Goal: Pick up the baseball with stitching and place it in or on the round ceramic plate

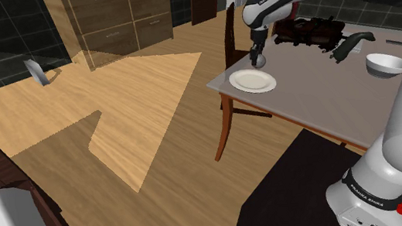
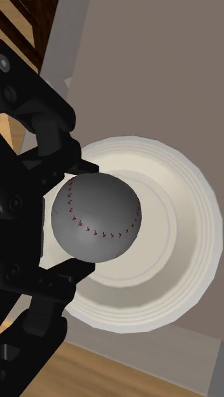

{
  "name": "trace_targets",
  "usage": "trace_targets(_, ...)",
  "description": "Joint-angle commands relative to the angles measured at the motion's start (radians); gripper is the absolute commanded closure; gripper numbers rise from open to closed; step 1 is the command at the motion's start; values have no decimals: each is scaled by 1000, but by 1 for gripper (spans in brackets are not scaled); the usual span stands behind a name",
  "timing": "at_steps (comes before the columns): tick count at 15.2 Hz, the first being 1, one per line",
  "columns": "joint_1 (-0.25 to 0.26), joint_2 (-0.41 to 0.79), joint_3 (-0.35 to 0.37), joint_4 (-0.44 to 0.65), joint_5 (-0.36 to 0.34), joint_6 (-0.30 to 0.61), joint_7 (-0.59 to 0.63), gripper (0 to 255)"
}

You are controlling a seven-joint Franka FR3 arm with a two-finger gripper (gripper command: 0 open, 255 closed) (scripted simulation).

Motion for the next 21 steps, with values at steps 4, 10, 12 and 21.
trace_targets(4, -1, 33, 5, -23, 9, 54, 6, 255)
trace_targets(10, -7, 76, 12, -49, 21, 121, 6, 255)
trace_targets(12, -10, 91, 14, -55, 25, 143, 6, 255)
trace_targets(21, -10, 96, 15, -57, 27, 149, 6, 255)
